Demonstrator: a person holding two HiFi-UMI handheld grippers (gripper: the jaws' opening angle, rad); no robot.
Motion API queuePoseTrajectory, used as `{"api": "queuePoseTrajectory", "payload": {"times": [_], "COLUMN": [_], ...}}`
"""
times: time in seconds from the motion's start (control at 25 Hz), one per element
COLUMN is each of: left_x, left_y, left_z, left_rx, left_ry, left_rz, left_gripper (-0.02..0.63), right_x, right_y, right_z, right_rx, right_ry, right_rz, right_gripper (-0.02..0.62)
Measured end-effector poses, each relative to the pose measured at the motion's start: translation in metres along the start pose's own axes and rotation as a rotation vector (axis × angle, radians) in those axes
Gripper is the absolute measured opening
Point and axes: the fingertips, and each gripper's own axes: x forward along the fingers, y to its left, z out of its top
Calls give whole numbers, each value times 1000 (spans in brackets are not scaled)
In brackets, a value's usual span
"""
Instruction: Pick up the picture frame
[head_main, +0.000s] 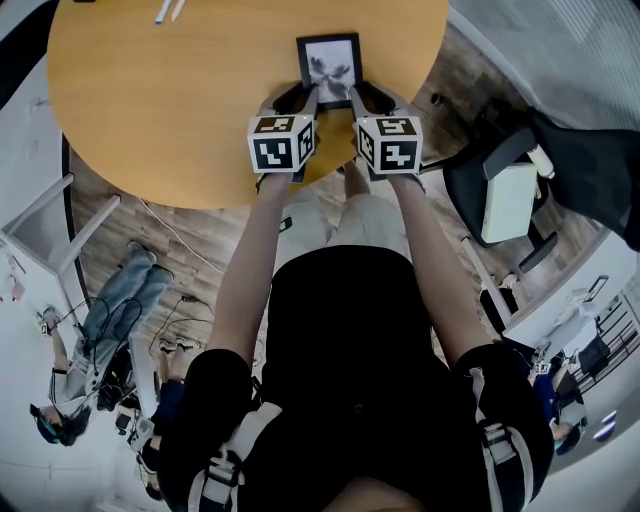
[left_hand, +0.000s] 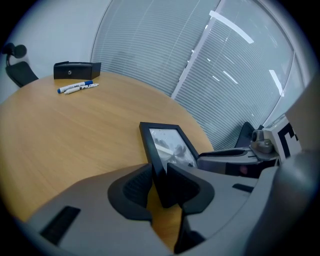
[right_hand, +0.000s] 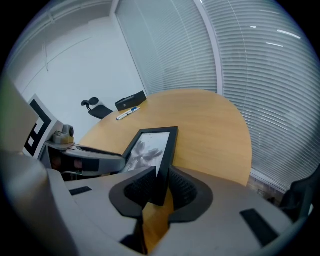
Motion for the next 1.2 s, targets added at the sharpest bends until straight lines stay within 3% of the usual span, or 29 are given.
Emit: {"api": "queuePoseTrajectory", "payload": {"times": [0.6,0.84,1.2], "left_x": [-47,-84,-147], "left_y": [-31,-54,-83], "left_z": [39,65,120], "left_rx": [52,56,131], "left_ry": [-125,-224,-394], "left_rz": [61,86,139], "left_gripper": [104,103,100], "right_x": [-48,-87,-143], "right_y": [9,18,38], "right_z": [41,71,128], "right_rx": [-41,-79,-140], "right_ry": [-97,-178,-344], "right_rz": [28,51,85], "right_gripper": [84,86,89]}}
